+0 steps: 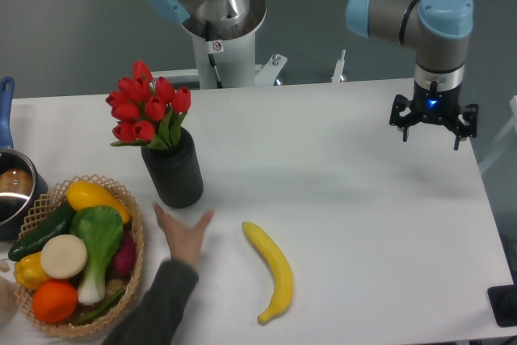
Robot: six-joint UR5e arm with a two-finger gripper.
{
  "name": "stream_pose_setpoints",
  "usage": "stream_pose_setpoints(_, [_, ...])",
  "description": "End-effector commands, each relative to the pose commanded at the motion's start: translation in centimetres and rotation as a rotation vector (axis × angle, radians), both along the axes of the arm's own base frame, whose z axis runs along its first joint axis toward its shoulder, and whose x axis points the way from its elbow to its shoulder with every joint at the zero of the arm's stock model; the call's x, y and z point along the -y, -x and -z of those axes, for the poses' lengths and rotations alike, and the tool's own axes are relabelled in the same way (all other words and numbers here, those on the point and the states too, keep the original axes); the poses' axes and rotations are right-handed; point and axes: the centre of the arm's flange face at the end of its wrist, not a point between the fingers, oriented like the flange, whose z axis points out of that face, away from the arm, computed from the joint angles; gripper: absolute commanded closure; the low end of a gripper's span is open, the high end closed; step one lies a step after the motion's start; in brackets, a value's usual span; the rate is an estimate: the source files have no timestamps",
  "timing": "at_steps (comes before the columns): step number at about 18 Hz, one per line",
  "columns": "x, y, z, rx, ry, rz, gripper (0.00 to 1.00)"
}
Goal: Pick up the flowers from the vase
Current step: 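Move the open gripper toward the red tulips in the black vase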
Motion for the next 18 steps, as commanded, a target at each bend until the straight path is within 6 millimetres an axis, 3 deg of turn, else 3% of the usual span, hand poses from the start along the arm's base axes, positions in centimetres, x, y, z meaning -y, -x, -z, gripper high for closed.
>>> stream_pose_setpoints(3, [-0.5,-0.6,-0.1,0.001,0.003,0.01,0.0])
stream_pose_setpoints(5, [-1.6,-1.8,-0.7,-0.009,0.001,0.025,0.0])
stream_pose_setpoints(8, [-2.6,-3.5,0.1,0.01,0.005,0.034,0.0])
stream_pose_setpoints(10, [-2.4,-6.6,-0.3,-0.001,-0.017,0.055,0.0])
stream_pose_setpoints(12, [-4.9,-11.8,-0.3,-0.001,-0.117,0.12,0.0])
stream_pose_setpoints(14, [-6.1,-15.0,-0.7,0.019,-0.221,0.17,0.0])
stream_pose_setpoints(18, [-7.0,-21.3,-4.0,0.015,-0.373,0.269,0.0])
